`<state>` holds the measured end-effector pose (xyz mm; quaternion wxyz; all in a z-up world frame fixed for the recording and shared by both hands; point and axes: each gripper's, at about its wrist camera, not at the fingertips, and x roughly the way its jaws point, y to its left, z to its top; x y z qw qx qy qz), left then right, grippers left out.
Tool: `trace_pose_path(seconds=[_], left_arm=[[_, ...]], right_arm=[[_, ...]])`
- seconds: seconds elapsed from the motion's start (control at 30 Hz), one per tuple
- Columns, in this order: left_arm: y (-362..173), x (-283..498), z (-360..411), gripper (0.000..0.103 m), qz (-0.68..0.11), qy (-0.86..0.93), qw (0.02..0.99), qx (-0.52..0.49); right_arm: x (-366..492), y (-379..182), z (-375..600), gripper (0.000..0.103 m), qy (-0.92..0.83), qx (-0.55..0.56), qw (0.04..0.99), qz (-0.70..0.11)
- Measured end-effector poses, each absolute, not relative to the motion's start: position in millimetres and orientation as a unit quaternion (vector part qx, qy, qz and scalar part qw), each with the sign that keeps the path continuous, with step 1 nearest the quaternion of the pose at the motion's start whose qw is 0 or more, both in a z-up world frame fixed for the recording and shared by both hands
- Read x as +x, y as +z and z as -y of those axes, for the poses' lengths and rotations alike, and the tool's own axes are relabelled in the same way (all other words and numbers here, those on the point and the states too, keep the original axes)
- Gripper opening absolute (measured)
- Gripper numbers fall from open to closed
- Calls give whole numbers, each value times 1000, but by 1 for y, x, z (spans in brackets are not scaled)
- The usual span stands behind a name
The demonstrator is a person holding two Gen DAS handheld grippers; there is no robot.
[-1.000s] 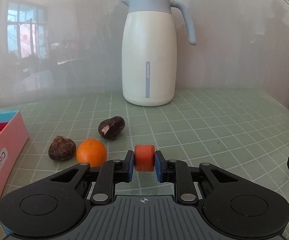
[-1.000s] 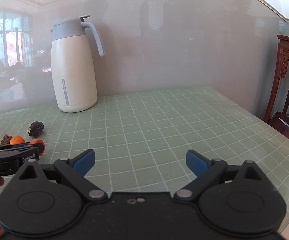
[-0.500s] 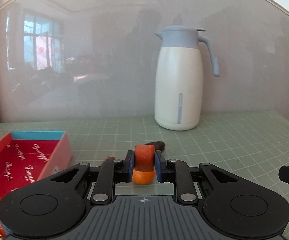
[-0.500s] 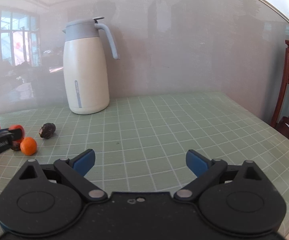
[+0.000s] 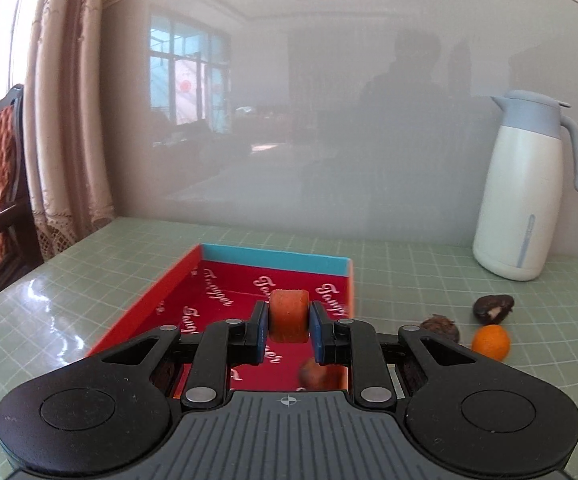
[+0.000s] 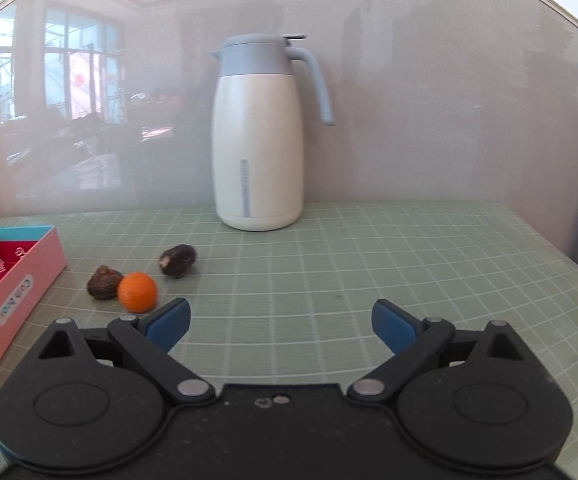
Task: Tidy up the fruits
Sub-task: 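Lift the fruit piece with the left tool and carry it over the box, then open the left tool to drop the fruit piece into the box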
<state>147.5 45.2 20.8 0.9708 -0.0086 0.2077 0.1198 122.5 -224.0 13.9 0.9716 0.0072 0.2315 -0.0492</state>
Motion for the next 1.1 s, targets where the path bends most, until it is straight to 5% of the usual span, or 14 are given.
trace_pose_path(seconds=[1.1], left_arm=[[3, 130, -138, 23, -256, 192, 945, -72]], right_arm=[[145, 10, 94, 98, 63, -45, 969, -233]])
